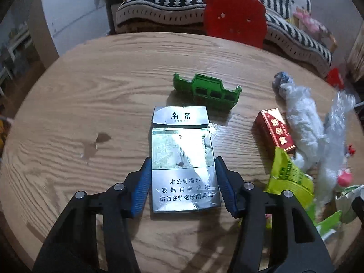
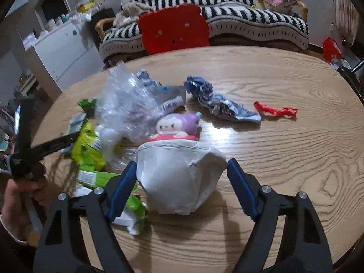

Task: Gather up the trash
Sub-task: 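Grasp the silver cigarette pack with the left tool while the right tool grasps the white paper cup, then carry both items to the black bin and open both tools to drop them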

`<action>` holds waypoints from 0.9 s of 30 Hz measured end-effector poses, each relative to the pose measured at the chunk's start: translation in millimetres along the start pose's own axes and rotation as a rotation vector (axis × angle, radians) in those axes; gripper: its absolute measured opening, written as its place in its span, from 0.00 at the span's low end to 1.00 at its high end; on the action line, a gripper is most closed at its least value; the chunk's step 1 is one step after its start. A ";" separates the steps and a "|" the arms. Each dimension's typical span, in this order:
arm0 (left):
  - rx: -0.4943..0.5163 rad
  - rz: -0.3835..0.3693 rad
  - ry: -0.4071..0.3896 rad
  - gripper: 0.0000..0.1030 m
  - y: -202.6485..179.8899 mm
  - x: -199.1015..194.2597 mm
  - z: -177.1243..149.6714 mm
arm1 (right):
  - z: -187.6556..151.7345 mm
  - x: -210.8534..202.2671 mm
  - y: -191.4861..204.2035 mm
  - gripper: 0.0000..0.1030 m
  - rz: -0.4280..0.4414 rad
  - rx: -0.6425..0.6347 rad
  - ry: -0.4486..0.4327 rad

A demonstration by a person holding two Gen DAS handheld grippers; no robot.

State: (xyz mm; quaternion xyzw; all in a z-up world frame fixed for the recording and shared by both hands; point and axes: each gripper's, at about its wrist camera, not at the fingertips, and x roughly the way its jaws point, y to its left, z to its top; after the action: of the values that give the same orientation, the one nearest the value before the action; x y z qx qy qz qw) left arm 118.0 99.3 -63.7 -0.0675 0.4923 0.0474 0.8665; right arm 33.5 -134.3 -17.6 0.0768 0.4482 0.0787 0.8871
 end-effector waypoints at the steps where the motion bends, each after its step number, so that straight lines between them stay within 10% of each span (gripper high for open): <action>1: -0.005 -0.003 0.000 0.52 2.2 -3.3 0.0 | 0.6 -6.0 0.4 0.76 0.006 -0.003 -0.015; 16: 0.097 -0.007 -0.136 0.52 -28.3 -72.3 -16.4 | -3.4 -57.8 -23.7 0.76 -0.011 0.024 -0.104; 27: 0.356 -0.238 -0.194 0.52 -195.7 -123.3 -69.6 | -40.9 -145.2 -147.8 0.76 -0.196 0.164 -0.193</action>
State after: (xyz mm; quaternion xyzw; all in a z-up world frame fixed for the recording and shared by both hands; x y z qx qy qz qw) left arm 25.1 -107.0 20.8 0.0334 0.3960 -0.1364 0.9074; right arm -74.2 -306.1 41.6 0.1122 0.3712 -0.0528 0.9202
